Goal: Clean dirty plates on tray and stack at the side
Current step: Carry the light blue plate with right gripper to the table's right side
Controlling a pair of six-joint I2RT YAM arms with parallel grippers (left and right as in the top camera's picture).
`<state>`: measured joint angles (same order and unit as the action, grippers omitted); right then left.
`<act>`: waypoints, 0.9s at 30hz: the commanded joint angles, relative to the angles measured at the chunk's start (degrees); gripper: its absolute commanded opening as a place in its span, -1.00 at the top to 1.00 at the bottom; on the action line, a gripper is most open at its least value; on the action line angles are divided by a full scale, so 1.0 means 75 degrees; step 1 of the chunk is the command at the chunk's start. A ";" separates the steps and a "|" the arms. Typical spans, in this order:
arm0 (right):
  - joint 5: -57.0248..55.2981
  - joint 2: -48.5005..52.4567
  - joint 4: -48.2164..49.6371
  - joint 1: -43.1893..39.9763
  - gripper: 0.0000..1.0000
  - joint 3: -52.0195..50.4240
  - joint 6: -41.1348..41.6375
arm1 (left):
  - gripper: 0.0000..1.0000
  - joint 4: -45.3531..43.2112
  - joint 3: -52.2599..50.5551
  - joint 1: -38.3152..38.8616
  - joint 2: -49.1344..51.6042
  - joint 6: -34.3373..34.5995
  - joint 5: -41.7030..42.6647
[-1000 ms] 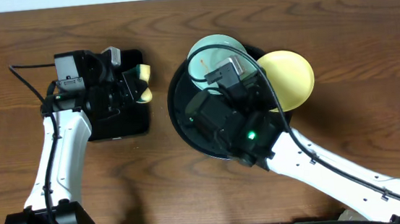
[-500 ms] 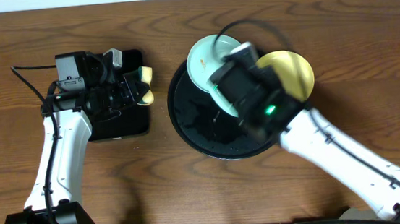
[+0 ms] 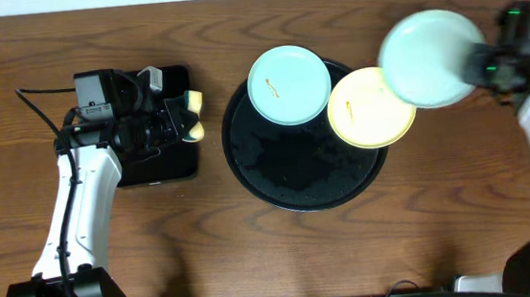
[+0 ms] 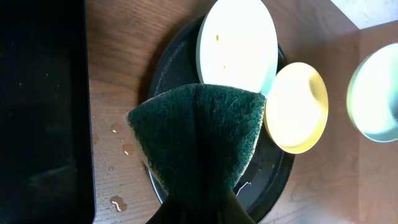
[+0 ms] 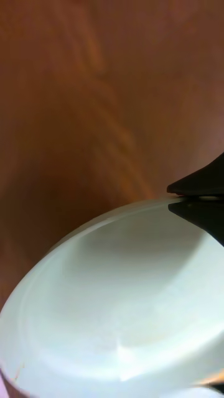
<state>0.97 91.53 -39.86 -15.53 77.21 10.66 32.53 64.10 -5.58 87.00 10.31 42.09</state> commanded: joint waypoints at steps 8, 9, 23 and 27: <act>0.1125 0.1964 0.1014 -0.1513 0.98 0.0128 -0.0221 | 0.85 0.0000 -0.0015 -0.0032 -0.0038 -0.0026 0.0125; 0.1142 0.2116 0.1134 -0.1545 0.98 0.0128 -0.0323 | 0.86 0.0000 -0.0015 -0.0032 -0.0038 -0.0026 0.0122; 0.1128 0.3226 0.1877 -0.1673 -0.20 0.0169 -0.0761 | 0.85 0.0000 -0.0015 -0.0032 -0.0038 -0.0029 0.0099; 0.1326 0.2999 0.1172 -0.1684 -0.33 0.0586 -0.1215 | 0.85 0.0000 -0.0015 -0.0032 -0.0038 -0.0026 -0.0134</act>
<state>9.28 115.92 -29.45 -27.11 78.56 4.95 32.60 64.10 -5.58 87.00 10.31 41.85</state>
